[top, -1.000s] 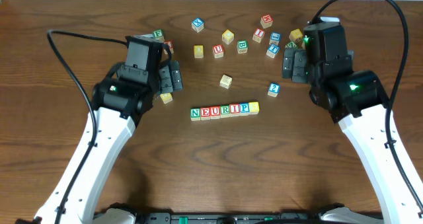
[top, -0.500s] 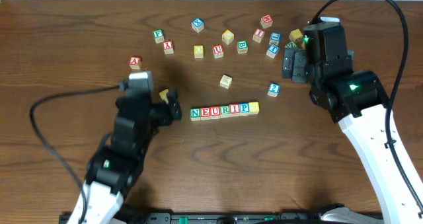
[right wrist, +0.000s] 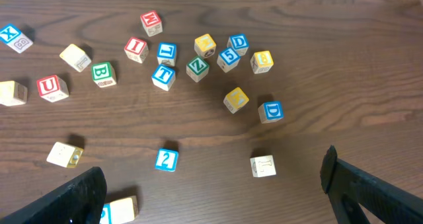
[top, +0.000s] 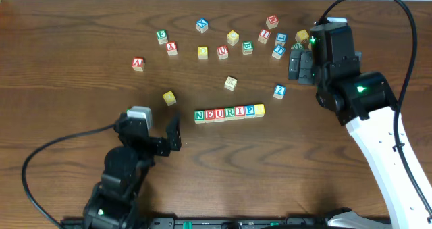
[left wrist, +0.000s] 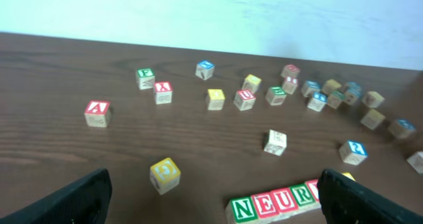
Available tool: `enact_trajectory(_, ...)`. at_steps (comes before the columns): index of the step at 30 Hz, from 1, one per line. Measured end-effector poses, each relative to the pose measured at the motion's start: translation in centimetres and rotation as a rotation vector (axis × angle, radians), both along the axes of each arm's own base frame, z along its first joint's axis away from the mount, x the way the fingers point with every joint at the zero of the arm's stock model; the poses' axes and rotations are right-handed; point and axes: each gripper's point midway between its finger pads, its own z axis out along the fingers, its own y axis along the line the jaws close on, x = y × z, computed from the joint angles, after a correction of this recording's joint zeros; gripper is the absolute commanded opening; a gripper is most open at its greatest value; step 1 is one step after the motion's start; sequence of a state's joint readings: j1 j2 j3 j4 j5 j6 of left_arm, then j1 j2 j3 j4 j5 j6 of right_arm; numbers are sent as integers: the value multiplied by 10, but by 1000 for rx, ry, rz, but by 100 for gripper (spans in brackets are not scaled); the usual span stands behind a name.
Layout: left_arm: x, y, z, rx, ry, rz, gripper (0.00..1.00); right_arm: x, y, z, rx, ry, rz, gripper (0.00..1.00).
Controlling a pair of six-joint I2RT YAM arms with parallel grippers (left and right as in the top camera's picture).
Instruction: Spell out NEURIPS
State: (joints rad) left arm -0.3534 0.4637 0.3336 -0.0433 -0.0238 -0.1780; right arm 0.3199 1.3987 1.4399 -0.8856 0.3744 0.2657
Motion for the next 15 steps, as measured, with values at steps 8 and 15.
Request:
enact_trajectory(8,-13,4,-19,-11,-34,-44,98,0,0,0,0,0,0,99)
enact_trajectory(15,-20,6,-32,-47,-103,-73,98,0,0,0,0,0,0,99)
